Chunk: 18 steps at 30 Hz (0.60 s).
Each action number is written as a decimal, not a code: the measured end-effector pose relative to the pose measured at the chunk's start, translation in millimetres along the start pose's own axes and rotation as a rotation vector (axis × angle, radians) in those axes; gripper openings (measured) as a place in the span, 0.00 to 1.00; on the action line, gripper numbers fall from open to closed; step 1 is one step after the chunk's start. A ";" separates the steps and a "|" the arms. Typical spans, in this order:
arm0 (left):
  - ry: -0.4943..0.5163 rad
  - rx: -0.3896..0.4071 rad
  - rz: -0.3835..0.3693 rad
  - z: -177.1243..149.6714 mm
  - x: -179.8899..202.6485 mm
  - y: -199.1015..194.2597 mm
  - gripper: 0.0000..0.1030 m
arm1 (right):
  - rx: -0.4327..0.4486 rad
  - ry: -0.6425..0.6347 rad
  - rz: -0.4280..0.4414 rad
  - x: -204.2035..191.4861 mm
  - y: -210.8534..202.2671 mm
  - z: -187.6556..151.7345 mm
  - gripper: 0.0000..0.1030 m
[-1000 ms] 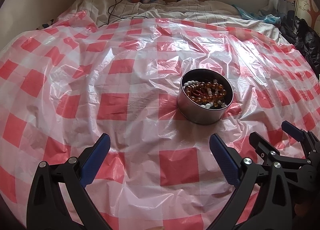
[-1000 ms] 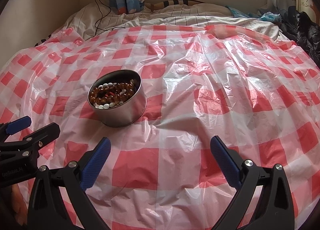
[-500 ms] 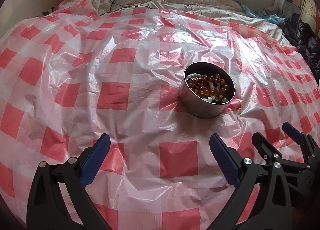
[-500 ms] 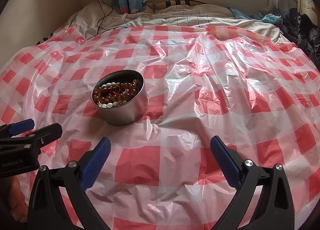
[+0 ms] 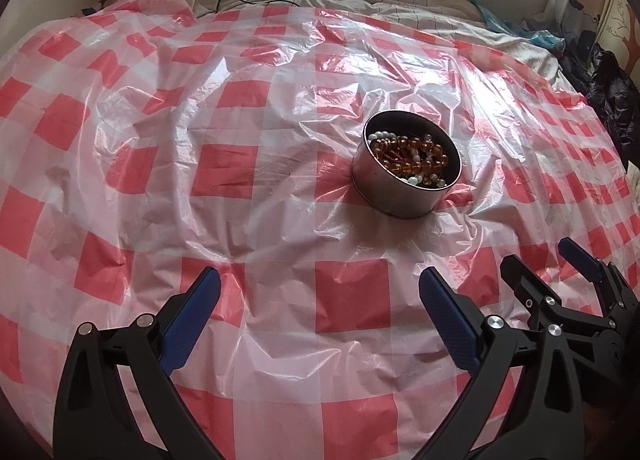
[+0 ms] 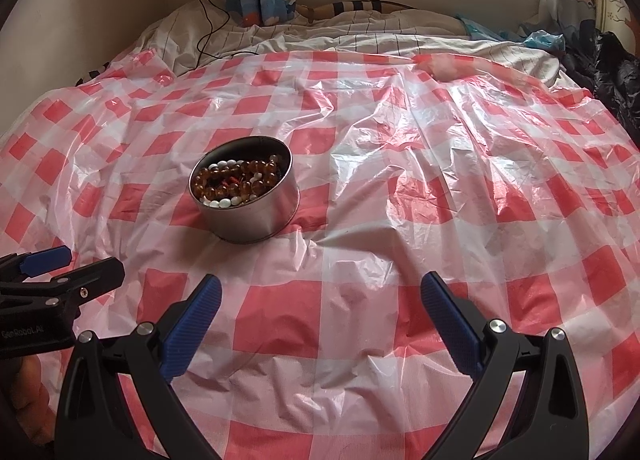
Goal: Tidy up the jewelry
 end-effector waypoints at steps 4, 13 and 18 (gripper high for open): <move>0.001 0.076 0.078 6.7 -11.5 -14.9 0.91 | 0.000 0.001 0.001 -0.7 -3.0 -2.5 0.93; 0.056 0.078 0.171 0.1 -19.8 -18.1 0.93 | 0.004 0.001 0.003 -2.3 -8.0 -6.1 0.93; 0.061 0.082 0.186 -2.4 -24.6 -21.5 0.93 | 0.006 -0.009 0.002 -3.0 -11.8 -9.8 0.93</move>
Point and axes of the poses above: each gripper's, at about its wrist camera, not at the fingertips, and y roughly the way its jaws point, x to its right, z to its top, the point moved 9 cm from there along y, roughly the way its jaws point, and after that the axes turned 1 degree about z, right-handed, at the moved point
